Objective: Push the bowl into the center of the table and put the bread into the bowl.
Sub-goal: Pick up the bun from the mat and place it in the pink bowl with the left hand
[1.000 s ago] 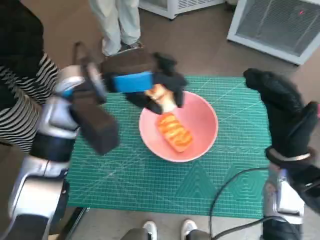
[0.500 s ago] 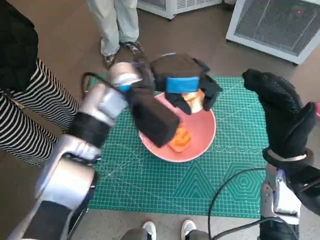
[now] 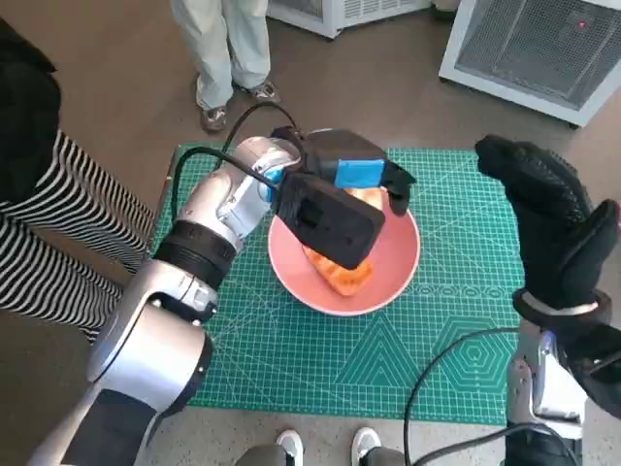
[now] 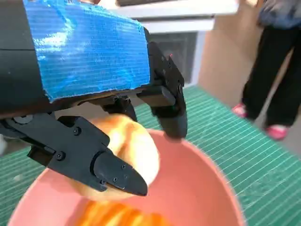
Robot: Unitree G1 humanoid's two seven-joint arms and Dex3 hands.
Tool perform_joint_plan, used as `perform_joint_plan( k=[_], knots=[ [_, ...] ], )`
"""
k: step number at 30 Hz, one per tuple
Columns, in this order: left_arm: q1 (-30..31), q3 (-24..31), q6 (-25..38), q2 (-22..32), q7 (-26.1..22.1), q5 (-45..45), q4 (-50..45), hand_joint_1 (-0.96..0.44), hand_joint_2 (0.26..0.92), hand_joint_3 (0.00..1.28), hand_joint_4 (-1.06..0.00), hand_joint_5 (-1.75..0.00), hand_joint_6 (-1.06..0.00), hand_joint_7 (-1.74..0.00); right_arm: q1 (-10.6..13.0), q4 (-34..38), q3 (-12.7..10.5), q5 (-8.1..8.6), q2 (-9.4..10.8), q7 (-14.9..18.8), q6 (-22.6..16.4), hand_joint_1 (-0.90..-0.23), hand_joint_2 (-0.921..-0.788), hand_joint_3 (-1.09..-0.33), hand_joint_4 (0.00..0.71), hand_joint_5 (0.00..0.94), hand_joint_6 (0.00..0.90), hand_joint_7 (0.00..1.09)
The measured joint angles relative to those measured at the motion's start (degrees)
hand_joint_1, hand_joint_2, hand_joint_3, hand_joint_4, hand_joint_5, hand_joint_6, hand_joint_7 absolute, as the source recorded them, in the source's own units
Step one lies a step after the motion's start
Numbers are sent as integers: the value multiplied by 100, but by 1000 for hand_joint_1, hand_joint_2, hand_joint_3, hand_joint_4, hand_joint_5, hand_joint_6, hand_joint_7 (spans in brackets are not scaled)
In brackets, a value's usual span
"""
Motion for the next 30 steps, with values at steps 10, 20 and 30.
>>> perform_joint_plan(
  k=[10,20,30],
  knots=[
    [213,66,-374,140,164,-45,-11,-472,857,2,-183,0,-324,-66,-51,0,0,-6,-8,-3,49,-683,-921,-685,177,0,99,448],
    [562,560,-751,488,84,-591,-321,-460,850,0,-135,0,-249,-17,-122,2,5,-32,-75,-46,64,-672,-921,-695,178,1,99,452],
    [1246,1696,-1585,707,-263,-2282,-866,-491,898,21,-129,-1,-255,-17,-371,32,1,-32,-193,-69,143,-661,-921,-699,181,2,111,459]
  ],
)
